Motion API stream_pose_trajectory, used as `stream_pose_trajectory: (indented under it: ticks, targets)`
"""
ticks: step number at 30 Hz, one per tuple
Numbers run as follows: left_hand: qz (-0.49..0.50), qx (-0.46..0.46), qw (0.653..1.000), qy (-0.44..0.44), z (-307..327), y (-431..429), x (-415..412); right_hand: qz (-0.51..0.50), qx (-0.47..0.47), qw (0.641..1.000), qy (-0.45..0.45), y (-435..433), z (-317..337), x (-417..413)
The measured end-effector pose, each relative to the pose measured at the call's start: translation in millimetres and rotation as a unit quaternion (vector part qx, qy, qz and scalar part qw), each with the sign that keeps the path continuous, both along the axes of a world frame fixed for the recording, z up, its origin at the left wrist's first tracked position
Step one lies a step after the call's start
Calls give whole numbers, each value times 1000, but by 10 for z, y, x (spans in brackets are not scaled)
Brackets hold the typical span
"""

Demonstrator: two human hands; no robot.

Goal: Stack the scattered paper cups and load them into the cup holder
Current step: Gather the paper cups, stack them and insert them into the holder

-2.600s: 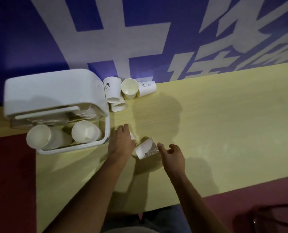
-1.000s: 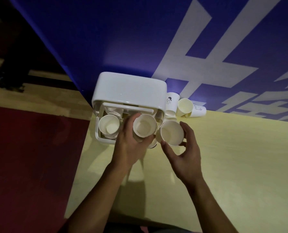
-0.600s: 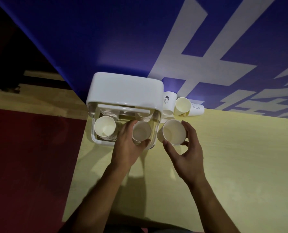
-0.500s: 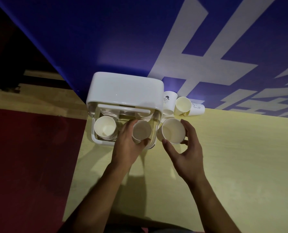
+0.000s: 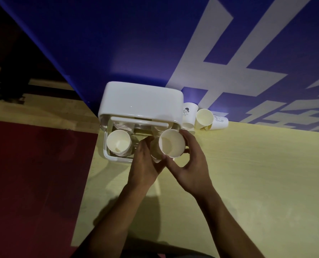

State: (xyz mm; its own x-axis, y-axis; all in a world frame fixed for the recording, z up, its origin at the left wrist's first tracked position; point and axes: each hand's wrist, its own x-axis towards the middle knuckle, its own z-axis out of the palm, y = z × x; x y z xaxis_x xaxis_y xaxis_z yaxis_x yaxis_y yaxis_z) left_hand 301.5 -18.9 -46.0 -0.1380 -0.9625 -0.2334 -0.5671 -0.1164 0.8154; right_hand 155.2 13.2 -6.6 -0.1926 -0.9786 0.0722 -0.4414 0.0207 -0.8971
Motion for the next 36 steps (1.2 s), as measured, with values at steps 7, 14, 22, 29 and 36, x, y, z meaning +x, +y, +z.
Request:
stream_pose_trajectory:
  ticks: [7, 14, 22, 29, 36]
  targets:
    - [-9, 54, 998, 41, -89, 43, 162, 46, 39, 996, 62, -98, -313, 67]
    - [-28, 51, 997, 57, -137, 93, 212, 25, 59, 997, 53, -77, -488, 143]
    - [-20, 50, 997, 60, -184, 119, 231, 36, 105, 991, 71, -89, -558, 97]
    - [-28, 56, 998, 26, -164, 124, 250, 40, 135, 980, 143, -98, -575, 72]
    - [21, -129, 990, -50, 325, 314, -188, -83, 137, 979, 123, 240, -551, -373]
